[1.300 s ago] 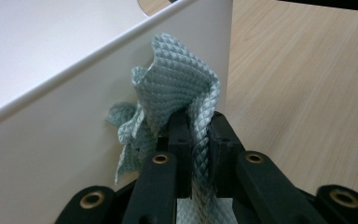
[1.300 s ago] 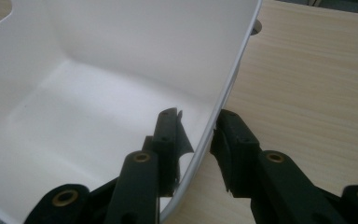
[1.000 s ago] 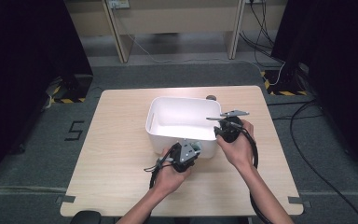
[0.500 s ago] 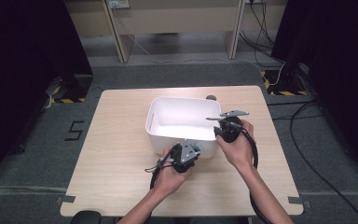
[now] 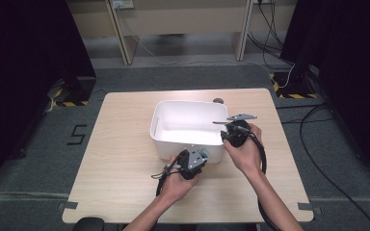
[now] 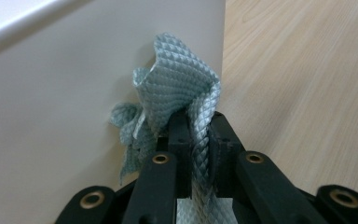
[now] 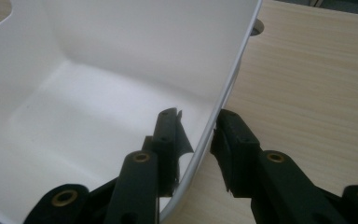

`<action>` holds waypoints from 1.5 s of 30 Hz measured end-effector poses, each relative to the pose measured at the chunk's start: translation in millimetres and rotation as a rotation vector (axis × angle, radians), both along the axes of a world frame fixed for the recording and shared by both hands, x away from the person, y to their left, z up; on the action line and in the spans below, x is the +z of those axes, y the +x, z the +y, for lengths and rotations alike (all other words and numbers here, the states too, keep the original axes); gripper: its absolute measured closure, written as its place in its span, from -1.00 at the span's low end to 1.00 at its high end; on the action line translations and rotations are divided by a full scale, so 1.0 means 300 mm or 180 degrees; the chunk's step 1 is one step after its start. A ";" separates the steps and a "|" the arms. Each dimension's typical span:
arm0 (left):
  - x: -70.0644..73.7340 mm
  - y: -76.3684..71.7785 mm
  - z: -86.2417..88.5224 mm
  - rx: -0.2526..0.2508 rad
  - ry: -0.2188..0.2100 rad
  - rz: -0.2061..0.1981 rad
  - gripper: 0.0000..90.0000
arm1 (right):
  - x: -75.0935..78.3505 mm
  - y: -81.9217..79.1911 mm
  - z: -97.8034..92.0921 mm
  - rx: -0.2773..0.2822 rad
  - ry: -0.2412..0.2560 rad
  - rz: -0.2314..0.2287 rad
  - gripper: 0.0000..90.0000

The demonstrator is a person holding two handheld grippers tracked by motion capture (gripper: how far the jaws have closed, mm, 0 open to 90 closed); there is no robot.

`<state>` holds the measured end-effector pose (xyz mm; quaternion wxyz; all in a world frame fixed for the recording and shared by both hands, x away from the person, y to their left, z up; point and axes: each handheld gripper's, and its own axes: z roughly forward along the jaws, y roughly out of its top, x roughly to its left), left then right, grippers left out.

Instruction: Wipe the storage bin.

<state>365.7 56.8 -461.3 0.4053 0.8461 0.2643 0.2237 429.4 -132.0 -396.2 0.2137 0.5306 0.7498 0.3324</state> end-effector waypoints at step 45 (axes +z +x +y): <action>-0.075 0.019 -0.017 0.0012 0.0163 0.0163 0.82 | 0.000 0.001 0.001 -0.0004 -0.0013 -0.0010 0.57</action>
